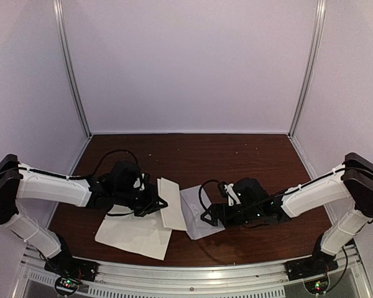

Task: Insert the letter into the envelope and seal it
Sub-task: Place the letter in the envelope.

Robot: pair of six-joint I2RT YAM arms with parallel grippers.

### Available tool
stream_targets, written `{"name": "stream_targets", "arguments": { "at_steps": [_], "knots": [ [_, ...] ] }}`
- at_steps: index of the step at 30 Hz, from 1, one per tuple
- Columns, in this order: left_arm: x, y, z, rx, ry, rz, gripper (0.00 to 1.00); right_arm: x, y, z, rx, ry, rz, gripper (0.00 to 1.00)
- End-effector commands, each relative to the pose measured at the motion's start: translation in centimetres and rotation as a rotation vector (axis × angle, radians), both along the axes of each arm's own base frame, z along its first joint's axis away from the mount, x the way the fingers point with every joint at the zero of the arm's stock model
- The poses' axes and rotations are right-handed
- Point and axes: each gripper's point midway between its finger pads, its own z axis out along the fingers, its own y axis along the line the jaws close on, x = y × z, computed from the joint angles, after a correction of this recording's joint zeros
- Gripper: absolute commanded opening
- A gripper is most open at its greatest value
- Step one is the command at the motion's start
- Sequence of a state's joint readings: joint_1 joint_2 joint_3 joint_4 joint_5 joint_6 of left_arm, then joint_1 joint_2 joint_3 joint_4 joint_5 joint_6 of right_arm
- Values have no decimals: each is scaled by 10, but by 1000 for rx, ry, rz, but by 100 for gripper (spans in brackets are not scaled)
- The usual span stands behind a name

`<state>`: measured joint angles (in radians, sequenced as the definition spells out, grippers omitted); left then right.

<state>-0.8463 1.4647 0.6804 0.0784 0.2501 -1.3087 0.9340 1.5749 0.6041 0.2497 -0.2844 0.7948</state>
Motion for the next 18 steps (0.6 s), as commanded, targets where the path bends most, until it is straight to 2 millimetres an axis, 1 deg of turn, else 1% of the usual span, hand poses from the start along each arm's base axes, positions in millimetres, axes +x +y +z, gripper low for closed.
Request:
{"name": "stream_targets", "arguments": {
  "at_steps": [1, 7, 13, 18],
  "knots": [
    [0, -4, 4, -29, -18, -5, 0, -10, 7, -7, 15, 29, 27, 97],
    [0, -3, 2, -25, -14, -7, 0, -12, 17, -5, 35, 33, 44, 97],
    [-1, 1, -8, -18, 13, -13, 0, -8, 17, 4, 42, 11, 31, 97],
    [-1, -1, -14, -13, 37, -34, 0, -4, 13, 12, 23, -18, 11, 97]
  ]
}}
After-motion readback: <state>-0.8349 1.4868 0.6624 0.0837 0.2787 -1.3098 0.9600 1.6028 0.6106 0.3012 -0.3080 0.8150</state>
